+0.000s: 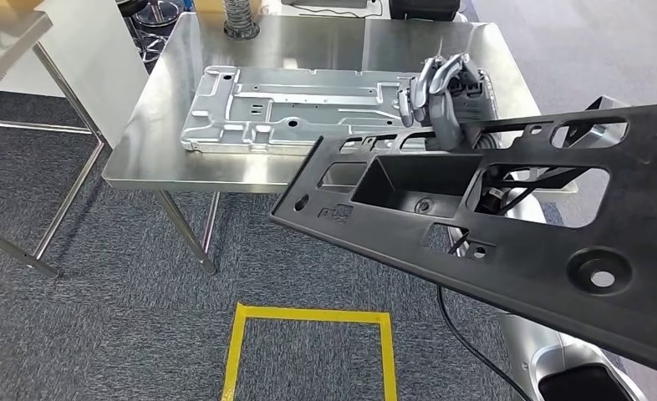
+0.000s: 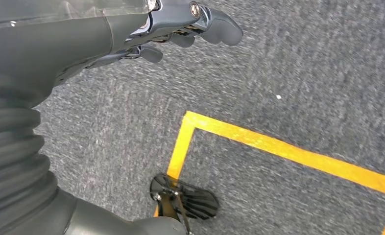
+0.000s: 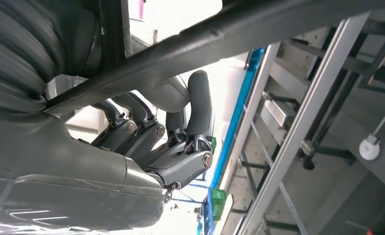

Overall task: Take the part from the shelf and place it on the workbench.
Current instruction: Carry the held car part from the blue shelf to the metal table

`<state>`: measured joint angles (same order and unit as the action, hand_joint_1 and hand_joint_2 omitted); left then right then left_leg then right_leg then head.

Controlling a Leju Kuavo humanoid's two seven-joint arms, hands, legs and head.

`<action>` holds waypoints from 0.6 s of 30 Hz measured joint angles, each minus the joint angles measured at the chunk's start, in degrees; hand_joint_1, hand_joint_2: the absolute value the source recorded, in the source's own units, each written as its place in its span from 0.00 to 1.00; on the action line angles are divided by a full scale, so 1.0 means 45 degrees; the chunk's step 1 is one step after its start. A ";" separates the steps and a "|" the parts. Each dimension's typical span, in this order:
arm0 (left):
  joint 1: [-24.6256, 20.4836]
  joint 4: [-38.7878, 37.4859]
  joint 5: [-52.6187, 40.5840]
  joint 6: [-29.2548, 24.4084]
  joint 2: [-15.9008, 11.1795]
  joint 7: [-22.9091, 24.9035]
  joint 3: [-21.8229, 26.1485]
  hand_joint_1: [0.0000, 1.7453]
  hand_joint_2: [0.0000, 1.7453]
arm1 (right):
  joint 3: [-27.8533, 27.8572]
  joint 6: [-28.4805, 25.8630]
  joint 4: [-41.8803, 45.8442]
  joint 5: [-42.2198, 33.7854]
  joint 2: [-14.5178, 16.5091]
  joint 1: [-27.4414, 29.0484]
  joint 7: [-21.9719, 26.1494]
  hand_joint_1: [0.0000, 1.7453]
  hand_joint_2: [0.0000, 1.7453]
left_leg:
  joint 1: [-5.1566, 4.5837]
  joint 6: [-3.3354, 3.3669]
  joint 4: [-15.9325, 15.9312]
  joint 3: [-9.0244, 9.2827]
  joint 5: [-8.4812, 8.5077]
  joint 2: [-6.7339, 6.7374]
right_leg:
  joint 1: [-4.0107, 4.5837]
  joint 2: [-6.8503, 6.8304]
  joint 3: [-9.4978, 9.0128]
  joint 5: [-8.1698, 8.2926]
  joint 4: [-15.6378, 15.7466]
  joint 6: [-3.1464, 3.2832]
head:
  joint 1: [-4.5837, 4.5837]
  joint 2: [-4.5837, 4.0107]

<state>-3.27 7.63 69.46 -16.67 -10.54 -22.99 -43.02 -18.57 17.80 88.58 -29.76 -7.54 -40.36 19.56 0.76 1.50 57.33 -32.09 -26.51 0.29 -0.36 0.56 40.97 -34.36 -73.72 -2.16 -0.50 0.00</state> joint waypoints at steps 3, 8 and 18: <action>-0.0001 -0.0001 -0.0029 0.0004 -0.0006 -0.0005 -0.0051 0.00 1.00 | 0.0074 -0.0108 0.0132 0.0018 -0.0002 0.0088 0.0050 1.00 1.00 | -0.0033 -0.0064 -0.0015 0.0673 -0.0524 -0.0024 | 0.0069 -0.0084 -0.0006 0.1120 0.1729 0.0191 | 0.0005 -0.0001; -0.0053 -0.0002 -0.0117 0.0049 -0.0038 -0.0040 -0.0231 0.00 1.00 | 0.0226 -0.0140 0.0394 0.0032 -0.0034 0.0243 0.0048 1.00 1.00 | -0.0134 -0.0395 -0.0028 0.1413 -0.1032 0.0044 | 0.0256 -0.0142 -0.0510 0.2926 0.3575 0.0588 | 0.0017 -0.0001; -0.0099 -0.0004 -0.0126 0.0086 -0.0127 -0.0086 -0.0438 0.00 1.00 | 0.0334 -0.0352 0.0957 0.0397 -0.0078 0.0568 0.0243 1.00 1.00 | 0.0024 -0.0736 0.2214 -0.1408 -0.1492 0.0018 | 0.0102 0.0290 -0.2476 0.1626 0.3930 0.0756 | -0.0058 -0.0002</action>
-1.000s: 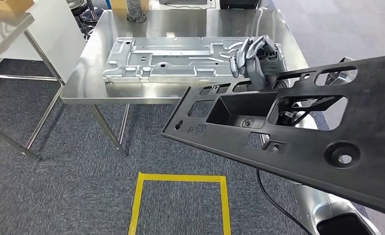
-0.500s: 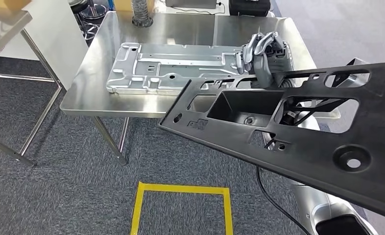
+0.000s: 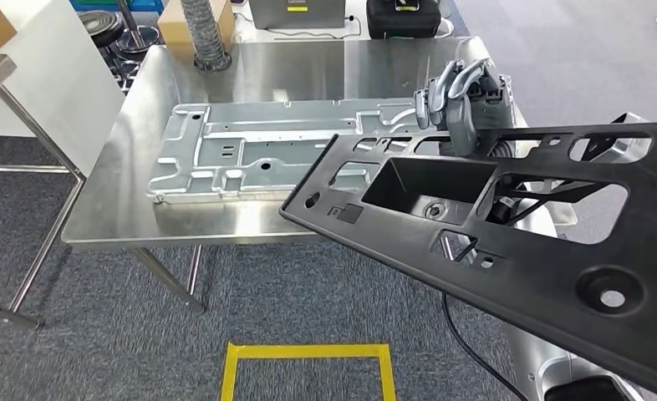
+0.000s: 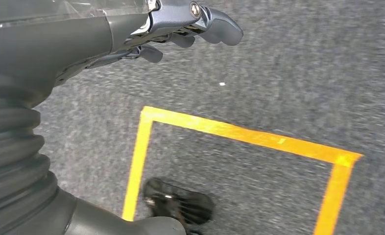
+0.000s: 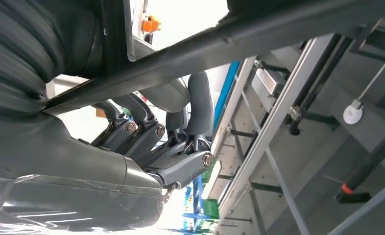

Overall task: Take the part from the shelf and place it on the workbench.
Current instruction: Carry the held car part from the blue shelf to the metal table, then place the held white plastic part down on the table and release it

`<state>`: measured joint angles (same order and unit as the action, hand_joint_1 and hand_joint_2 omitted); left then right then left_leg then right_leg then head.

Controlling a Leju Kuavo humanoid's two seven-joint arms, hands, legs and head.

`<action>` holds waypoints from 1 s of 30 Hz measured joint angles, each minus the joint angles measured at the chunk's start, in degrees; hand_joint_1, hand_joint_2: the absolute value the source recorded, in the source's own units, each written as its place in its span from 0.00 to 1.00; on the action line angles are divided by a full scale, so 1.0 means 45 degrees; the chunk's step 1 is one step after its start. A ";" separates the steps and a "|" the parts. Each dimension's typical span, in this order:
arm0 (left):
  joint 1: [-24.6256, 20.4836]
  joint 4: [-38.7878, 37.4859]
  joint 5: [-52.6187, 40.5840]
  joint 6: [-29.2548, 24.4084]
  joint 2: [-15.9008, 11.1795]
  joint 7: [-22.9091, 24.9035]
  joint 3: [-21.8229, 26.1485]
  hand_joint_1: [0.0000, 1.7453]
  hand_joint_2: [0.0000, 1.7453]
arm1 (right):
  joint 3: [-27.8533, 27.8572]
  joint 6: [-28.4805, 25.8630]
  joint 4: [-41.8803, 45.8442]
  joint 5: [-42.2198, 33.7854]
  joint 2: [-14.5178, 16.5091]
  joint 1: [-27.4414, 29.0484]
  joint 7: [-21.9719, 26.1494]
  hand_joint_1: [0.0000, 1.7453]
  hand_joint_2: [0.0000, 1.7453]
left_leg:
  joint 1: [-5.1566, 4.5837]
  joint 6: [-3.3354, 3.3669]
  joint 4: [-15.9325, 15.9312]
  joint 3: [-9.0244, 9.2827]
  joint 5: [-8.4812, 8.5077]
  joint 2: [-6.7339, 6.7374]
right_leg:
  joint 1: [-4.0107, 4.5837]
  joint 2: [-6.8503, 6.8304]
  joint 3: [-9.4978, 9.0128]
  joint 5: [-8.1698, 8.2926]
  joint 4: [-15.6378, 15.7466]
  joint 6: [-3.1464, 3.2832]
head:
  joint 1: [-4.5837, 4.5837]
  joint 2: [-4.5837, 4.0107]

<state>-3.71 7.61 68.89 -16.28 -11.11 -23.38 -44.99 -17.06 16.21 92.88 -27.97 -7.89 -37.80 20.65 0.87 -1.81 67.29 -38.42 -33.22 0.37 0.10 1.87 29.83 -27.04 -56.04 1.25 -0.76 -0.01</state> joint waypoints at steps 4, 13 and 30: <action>0.0022 -0.0030 0.0016 0.0003 -0.0018 -0.0059 -0.0140 0.00 1.00 | 0.0082 -0.0073 0.0362 0.0150 0.0004 0.0081 0.0008 1.00 1.00 | -0.0062 0.0269 -0.2065 0.0037 0.2627 -0.0038 | 0.0068 0.0085 -0.0448 -0.0610 -0.0146 -0.0249 | -0.0028 0.0001; -0.0097 -0.0040 0.0058 0.0028 -0.0040 -0.0198 -0.0220 0.00 1.00 | 0.0481 -0.0233 0.1228 0.0221 -0.0013 0.0115 -0.0010 1.00 1.00 | -0.0039 0.0667 -0.2140 0.1059 0.1762 -0.0056 | -0.0068 -0.0294 0.2292 -0.1830 -0.3942 -0.0724 | 0.0051 0.0001; -0.0225 -0.0040 0.0147 0.0084 -0.0096 -0.0181 -0.0490 0.00 1.00 | 0.1297 -0.0684 0.1984 0.0241 -0.0102 -0.0060 -0.0129 1.00 1.00 | -0.0068 0.0014 0.0857 0.0450 0.0155 -0.0067 | 0.0078 -0.0348 0.0889 0.0704 -0.0052 0.0210 | 0.0030 0.0002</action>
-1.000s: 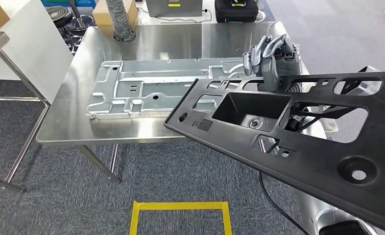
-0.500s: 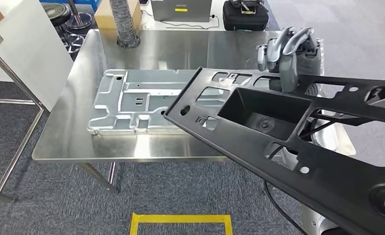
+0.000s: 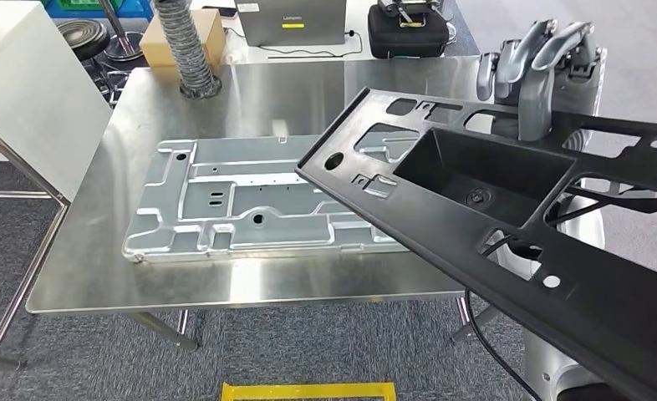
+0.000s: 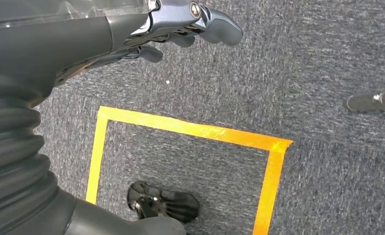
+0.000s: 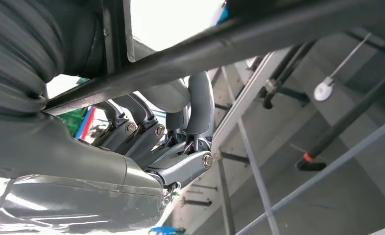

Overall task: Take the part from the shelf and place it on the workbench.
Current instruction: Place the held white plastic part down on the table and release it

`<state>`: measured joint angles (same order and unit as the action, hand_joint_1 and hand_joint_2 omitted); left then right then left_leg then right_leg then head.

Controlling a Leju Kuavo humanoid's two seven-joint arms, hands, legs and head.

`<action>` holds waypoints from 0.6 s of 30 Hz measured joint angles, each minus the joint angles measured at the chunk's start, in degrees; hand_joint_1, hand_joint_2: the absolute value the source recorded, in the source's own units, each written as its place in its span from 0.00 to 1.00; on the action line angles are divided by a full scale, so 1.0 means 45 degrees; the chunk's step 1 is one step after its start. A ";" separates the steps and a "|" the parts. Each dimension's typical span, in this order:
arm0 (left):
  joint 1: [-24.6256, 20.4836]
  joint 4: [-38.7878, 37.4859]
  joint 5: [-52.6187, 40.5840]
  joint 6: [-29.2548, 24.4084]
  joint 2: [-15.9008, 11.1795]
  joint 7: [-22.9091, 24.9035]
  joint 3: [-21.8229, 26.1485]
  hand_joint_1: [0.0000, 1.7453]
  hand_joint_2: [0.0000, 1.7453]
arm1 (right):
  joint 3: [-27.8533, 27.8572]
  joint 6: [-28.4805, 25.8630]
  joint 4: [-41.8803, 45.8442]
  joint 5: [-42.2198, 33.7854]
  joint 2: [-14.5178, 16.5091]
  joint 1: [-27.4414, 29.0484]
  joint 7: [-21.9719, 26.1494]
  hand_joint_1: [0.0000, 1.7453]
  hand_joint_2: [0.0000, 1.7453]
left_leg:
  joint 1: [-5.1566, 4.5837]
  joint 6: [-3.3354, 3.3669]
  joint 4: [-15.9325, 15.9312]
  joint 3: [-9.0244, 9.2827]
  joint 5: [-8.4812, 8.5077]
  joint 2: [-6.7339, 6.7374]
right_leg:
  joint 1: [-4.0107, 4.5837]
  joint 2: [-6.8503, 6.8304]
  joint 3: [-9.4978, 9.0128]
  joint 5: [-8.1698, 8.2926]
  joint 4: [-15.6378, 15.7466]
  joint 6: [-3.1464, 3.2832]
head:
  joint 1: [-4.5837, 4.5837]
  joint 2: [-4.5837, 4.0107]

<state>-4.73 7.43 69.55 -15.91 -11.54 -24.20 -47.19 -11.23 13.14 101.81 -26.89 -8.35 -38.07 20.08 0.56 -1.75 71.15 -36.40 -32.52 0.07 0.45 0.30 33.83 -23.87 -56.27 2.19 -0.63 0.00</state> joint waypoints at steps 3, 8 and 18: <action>0.0031 0.0000 0.0050 -0.0044 0.0000 0.0000 -0.0018 0.00 1.00 | 0.0189 -0.0263 -0.0010 0.0451 -0.0001 0.0037 0.0006 1.00 1.00 | 0.0011 -0.0010 -0.0783 -0.0393 0.0708 -0.0003 | 0.0001 0.0091 -0.0441 -0.0422 -0.0049 -0.0045 | -0.0003 0.0000; 0.0020 -0.0012 0.0302 -0.0116 -0.0027 -0.0164 -0.0092 0.00 1.00 | 0.0677 -0.1770 -0.0306 0.3467 -0.0069 -0.0091 0.0063 1.00 1.00 | -0.0070 0.0362 -0.2927 -0.0029 0.2188 -0.0027 | 0.0027 0.0187 -0.0775 -0.1009 -0.0205 -0.0360 | 0.0010 0.0000; -0.0099 -0.0011 0.0426 0.0658 -0.0009 -0.1129 -0.0622 0.00 1.00 | 0.0612 -0.5135 -0.4093 1.1976 -0.0619 -0.1966 -0.1083 1.00 1.00 | 0.0045 0.0508 -0.2974 0.0274 0.1939 -0.0028 | -0.0312 -0.0016 0.1084 -0.0938 -0.2417 -0.0926 | 0.0167 -0.0001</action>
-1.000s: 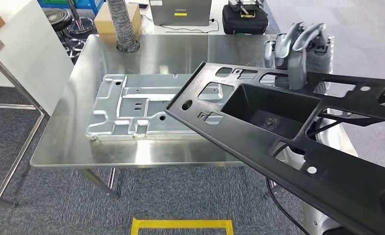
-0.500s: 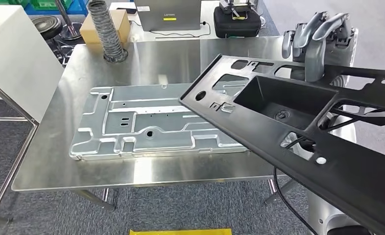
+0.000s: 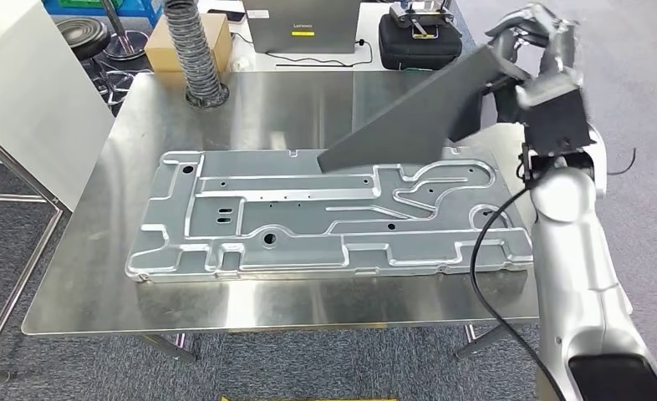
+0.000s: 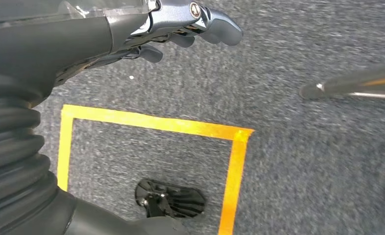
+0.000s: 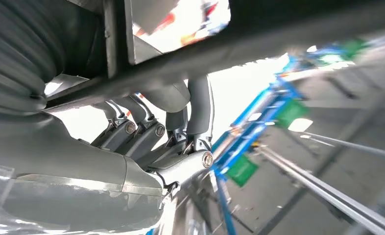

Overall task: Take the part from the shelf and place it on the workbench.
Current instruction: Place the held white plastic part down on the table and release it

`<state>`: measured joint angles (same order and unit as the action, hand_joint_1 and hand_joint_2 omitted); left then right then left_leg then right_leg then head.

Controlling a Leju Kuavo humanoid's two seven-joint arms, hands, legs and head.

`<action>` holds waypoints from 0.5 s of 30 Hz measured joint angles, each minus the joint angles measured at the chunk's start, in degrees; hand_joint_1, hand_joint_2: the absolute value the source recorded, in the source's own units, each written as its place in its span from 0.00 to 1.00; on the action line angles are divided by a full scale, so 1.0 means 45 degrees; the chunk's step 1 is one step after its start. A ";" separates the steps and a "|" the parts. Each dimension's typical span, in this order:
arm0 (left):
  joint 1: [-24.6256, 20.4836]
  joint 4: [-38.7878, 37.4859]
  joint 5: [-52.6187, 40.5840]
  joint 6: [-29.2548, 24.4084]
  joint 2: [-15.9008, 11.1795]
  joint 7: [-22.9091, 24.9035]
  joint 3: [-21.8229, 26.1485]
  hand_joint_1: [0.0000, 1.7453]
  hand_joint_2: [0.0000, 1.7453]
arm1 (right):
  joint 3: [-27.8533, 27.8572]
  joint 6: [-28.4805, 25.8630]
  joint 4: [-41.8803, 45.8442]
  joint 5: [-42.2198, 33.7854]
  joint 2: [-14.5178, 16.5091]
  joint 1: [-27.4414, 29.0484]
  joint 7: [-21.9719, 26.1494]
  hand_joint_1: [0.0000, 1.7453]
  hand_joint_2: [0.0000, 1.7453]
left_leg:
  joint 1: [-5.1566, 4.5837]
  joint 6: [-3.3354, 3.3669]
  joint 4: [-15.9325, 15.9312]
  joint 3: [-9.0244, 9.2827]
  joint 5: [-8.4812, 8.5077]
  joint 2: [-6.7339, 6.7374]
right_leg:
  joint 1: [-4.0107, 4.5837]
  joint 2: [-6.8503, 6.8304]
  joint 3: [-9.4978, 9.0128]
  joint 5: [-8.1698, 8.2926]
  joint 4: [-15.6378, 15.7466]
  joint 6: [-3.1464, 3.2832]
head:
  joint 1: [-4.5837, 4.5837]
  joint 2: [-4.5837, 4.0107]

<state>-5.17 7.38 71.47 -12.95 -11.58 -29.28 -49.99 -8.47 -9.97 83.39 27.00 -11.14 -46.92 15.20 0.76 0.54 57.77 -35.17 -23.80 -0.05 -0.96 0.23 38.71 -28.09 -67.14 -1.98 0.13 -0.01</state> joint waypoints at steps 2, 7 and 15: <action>-0.0039 0.0000 0.0010 0.0189 -0.0004 -0.0118 -0.0132 0.00 1.00 | -0.0364 -0.0147 -0.1224 0.1557 -0.0017 -0.0811 -0.0340 1.00 1.00 | -0.0040 -0.0118 0.0075 -0.0008 -0.0069 -0.0001 | 0.0038 -0.0040 -0.0577 0.0695 0.1519 0.0083 | -0.0010 0.0001; -0.0112 0.0001 0.0125 0.0514 0.0022 -0.0236 -0.0488 0.00 1.00 | -0.1420 -0.0365 -0.4201 0.4317 0.0207 -0.2345 -0.0803 1.00 1.00 | -0.0020 -0.0445 0.0255 -0.0111 -0.0228 0.0002 | 0.0105 -0.0041 -0.0739 0.0835 0.2028 0.0502 | -0.0019 -0.0001; -0.0211 0.0001 0.0249 0.0726 0.0095 -0.0239 -0.0872 0.00 1.00 | -0.2831 -0.0994 -0.7474 0.6478 0.1265 -0.3274 -0.0967 0.25 0.25 | -0.0004 -0.0474 0.2471 -0.1216 -0.0748 0.0001 | 0.0289 0.0032 -0.0859 0.0793 0.2047 0.0786 | -0.0034 0.0000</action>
<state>-6.12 7.39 72.59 -9.68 -11.15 -30.35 -53.92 -21.21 -14.44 49.76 56.16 -5.44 -61.65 10.85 0.75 -1.60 68.88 -40.64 -27.17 -0.05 0.35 0.38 34.85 -24.52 -57.93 1.56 -0.03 -0.01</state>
